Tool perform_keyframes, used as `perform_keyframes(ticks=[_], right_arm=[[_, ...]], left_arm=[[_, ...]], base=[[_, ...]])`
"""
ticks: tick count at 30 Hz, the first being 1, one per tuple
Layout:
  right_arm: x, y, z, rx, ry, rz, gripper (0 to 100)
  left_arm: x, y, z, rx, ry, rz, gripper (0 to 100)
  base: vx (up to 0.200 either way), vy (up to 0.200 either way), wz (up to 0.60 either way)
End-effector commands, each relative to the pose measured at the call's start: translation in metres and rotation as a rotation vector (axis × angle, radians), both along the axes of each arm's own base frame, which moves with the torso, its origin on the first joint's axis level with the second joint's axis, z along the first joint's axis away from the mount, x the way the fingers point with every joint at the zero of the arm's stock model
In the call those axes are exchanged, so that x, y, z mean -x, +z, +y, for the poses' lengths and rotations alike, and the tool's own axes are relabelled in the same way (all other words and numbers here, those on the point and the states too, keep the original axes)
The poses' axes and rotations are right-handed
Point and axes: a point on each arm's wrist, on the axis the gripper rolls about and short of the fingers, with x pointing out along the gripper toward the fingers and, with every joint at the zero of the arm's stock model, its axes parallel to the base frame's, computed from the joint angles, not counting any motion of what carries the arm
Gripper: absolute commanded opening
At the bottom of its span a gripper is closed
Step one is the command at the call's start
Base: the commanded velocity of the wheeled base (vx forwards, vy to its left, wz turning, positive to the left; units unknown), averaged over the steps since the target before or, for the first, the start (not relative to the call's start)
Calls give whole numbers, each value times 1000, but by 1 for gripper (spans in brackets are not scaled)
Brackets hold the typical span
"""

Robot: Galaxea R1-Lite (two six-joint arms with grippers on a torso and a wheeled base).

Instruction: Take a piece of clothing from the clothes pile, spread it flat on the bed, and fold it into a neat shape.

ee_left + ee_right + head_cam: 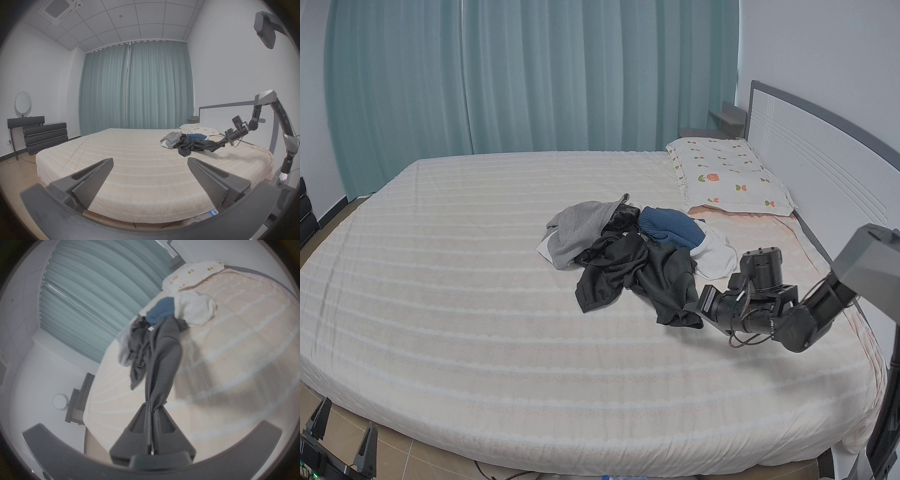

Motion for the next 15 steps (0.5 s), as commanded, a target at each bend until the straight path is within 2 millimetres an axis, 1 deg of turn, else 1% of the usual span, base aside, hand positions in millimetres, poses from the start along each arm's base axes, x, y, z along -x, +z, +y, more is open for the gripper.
perform_keyframes(ticks=[1,2,3,4,5,7,8,9,10,11,12,13,14,15], right_arm=[[69,82,-20,-134,65,-217,0],[72,87,-21,-141,70,-232,0],[79,101,-24,-162,81,-275,0],[81,105,-25,-166,84,-286,0],[89,118,-27,-184,98,-330,0],[97,131,-29,-202,112,-375,0],[99,134,-30,-206,114,-385,0],[104,143,-31,-220,129,-416,0],[104,145,-31,-223,132,-423,0],[107,152,-31,-235,154,-446,0],[108,156,-31,-242,167,-457,0],[109,157,-31,-244,170,-463,0],[110,162,-31,-250,173,-479,0],[110,165,-31,-254,175,-490,0]], left_arm=[[0,-5,0,-2,-4,-2,100],[0,-5,0,-2,-4,-2,100],[0,-4,0,-5,4,-3,100],[0,-4,0,-7,4,-2,100],[0,-4,0,-8,7,4,100],[0,-4,0,-11,2,-3,100],[1,-3,0,-10,2,-9,100],[4,18,0,20,3,-78,100],[6,27,0,32,2,-109,100],[12,84,0,154,-22,-232,100],[9,106,0,225,-49,-244,100],[7,114,0,246,-54,-243,100],[3,120,-1,223,-92,-220,100],[-2,119,-2,187,-124,-185,100]], base=[[0,0,0],[0,0,0],[0,0,0],[0,0,0],[0,0,0],[0,0,0],[0,0,0],[0,0,0],[0,0,0],[0,0,0],[0,0,0],[0,0,0],[0,0,0],[0,0,0]])
